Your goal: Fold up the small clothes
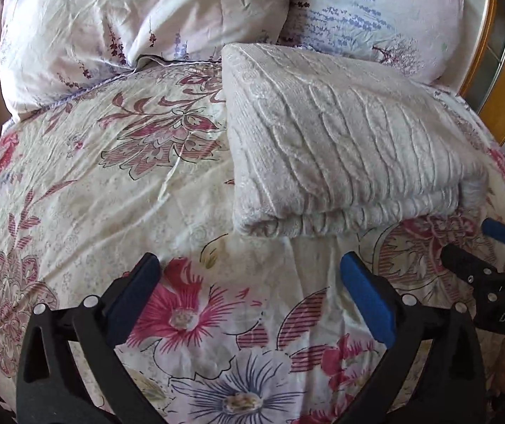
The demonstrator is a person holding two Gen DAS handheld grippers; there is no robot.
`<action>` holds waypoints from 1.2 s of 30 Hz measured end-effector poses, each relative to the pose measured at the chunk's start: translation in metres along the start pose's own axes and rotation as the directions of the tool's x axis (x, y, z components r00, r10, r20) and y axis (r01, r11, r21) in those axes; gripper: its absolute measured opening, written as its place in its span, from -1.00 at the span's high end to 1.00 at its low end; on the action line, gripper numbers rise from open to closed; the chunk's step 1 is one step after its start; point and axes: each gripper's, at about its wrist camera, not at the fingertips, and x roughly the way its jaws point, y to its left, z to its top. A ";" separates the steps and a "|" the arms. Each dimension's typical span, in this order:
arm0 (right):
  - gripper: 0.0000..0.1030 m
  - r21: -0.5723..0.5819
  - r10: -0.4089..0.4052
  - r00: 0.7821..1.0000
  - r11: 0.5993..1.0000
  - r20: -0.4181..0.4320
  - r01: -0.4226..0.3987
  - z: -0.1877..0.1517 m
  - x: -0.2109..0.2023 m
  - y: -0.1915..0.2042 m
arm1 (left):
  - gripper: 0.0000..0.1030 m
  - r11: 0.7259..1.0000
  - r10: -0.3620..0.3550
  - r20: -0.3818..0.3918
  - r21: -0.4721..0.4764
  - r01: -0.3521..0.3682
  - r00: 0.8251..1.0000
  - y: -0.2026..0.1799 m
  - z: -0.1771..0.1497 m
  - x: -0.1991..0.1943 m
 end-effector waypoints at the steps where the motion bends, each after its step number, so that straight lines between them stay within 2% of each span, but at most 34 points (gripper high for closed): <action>1: -0.97 0.004 -0.006 1.000 1.000 0.009 0.006 -0.002 0.000 -0.001 | -0.97 1.000 0.008 0.009 0.007 -0.008 1.000 -0.001 -0.001 0.000; 7: -0.97 0.013 -0.013 0.999 1.000 0.048 0.012 -0.005 0.000 -0.001 | -0.97 1.000 0.010 0.019 -0.001 -0.010 1.000 0.001 -0.004 -0.001; 36: -0.97 0.013 -0.013 0.998 1.000 0.053 0.012 -0.007 -0.001 -0.001 | -0.97 1.000 0.009 0.021 0.005 -0.010 1.000 0.002 -0.004 -0.002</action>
